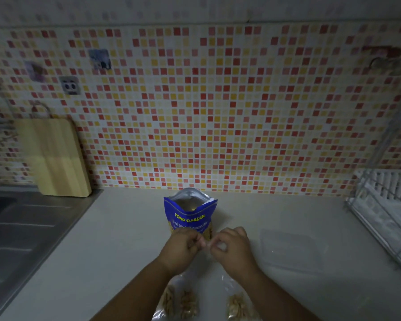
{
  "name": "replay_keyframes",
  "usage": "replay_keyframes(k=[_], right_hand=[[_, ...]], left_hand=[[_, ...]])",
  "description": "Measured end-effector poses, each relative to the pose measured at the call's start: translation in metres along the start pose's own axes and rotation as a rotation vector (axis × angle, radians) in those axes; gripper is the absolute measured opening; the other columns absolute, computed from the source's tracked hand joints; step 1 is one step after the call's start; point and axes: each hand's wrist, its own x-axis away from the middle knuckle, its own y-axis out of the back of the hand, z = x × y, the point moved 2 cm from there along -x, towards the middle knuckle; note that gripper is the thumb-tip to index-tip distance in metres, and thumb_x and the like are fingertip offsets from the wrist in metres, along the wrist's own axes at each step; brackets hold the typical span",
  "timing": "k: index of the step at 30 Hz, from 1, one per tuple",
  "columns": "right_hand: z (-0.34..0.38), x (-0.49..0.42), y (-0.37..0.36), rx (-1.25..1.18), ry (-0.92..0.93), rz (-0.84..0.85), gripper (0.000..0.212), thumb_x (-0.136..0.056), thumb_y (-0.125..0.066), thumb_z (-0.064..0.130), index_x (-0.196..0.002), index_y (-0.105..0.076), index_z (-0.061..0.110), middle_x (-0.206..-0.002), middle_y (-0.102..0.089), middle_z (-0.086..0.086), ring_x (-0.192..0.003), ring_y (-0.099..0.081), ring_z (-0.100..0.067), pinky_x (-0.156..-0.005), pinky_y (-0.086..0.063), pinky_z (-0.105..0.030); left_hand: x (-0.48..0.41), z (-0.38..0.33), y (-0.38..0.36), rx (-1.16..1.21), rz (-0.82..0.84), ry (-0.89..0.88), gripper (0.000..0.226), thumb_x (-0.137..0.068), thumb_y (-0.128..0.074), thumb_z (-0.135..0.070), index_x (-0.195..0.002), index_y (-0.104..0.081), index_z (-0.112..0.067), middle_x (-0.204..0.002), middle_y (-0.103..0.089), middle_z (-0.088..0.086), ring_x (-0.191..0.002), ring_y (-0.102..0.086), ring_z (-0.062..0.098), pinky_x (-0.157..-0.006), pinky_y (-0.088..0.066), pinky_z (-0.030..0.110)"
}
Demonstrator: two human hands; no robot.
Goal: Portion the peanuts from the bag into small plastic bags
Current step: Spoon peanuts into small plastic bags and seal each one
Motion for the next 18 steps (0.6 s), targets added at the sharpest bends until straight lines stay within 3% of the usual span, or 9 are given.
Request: replay_keyframes(k=[3,6,9,12,14,16,18], right_hand=[[0.003,-0.006,0.017,-0.03,0.008,-0.016,0.026,-0.063,-0.051,0.048,-0.065,-0.069,0.029,-0.071,-0.065,0.008,-0.083,-0.043,-0.011,-0.066,-0.03,-0.012],[0.006,-0.006,0.03,-0.08,-0.018,-0.014,0.012,-0.065,-0.056,0.042,-0.054,-0.051,0.041,-0.069,-0.059,0.016,-0.085,-0.04,-0.008,-0.067,-0.031,-0.008],[0.003,-0.004,0.038,-0.112,-0.028,-0.037,0.008,-0.06,-0.048,0.046,-0.053,-0.048,0.044,-0.063,-0.055,0.021,-0.084,-0.039,-0.004,-0.069,-0.033,-0.004],[0.002,-0.004,0.047,-0.152,-0.044,-0.054,0.006,-0.062,-0.053,0.043,-0.057,-0.051,0.045,-0.075,-0.061,0.026,-0.088,-0.041,0.003,-0.073,-0.031,0.0],[0.002,-0.004,0.053,-0.152,-0.055,-0.042,0.022,-0.07,-0.067,0.025,-0.061,-0.055,0.042,-0.066,-0.059,0.019,-0.088,-0.042,0.001,-0.072,-0.032,-0.001],[0.004,-0.005,0.055,-0.193,-0.102,0.008,0.031,-0.077,-0.069,0.013,-0.064,-0.056,0.038,-0.075,-0.06,0.015,-0.092,-0.044,-0.002,-0.072,-0.035,-0.008],[0.007,-0.005,0.057,-0.258,-0.151,0.067,0.029,-0.081,-0.065,0.012,-0.065,-0.057,0.035,-0.086,-0.063,0.009,-0.095,-0.046,-0.004,-0.073,-0.038,-0.017]], left_hand=[[-0.004,-0.012,0.008,0.026,-0.021,-0.014,0.016,-0.076,-0.054,-0.022,-0.072,-0.068,-0.018,-0.073,-0.063,-0.007,-0.076,-0.062,0.013,-0.073,-0.051,0.027],[-0.005,-0.018,0.014,0.051,-0.023,-0.008,0.02,-0.082,-0.057,-0.013,-0.067,-0.062,-0.026,-0.074,-0.063,-0.006,-0.077,-0.063,0.013,-0.073,-0.056,0.031],[-0.006,-0.02,0.016,0.029,-0.037,-0.016,0.022,-0.084,-0.059,-0.005,-0.071,-0.065,-0.022,-0.074,-0.06,-0.014,-0.075,-0.06,0.002,-0.072,-0.053,0.02],[-0.006,-0.025,0.021,0.038,-0.056,-0.018,0.022,-0.084,-0.058,-0.003,-0.072,-0.064,-0.02,-0.071,-0.058,-0.016,-0.074,-0.057,-0.009,-0.064,-0.042,0.004],[-0.007,-0.026,0.023,0.072,-0.051,-0.012,0.029,-0.086,-0.058,-0.005,-0.068,-0.06,-0.027,-0.071,-0.06,-0.014,-0.074,-0.057,-0.009,-0.062,-0.042,0.004],[-0.006,-0.028,0.025,0.108,-0.03,0.007,0.029,-0.088,-0.058,-0.009,-0.069,-0.058,-0.03,-0.072,-0.06,-0.012,-0.071,-0.057,-0.01,-0.061,-0.042,0.005],[-0.005,-0.03,0.026,0.151,-0.001,0.04,0.024,-0.09,-0.056,-0.011,-0.072,-0.058,-0.027,-0.072,-0.06,-0.01,-0.067,-0.056,-0.008,-0.059,-0.041,0.005]])
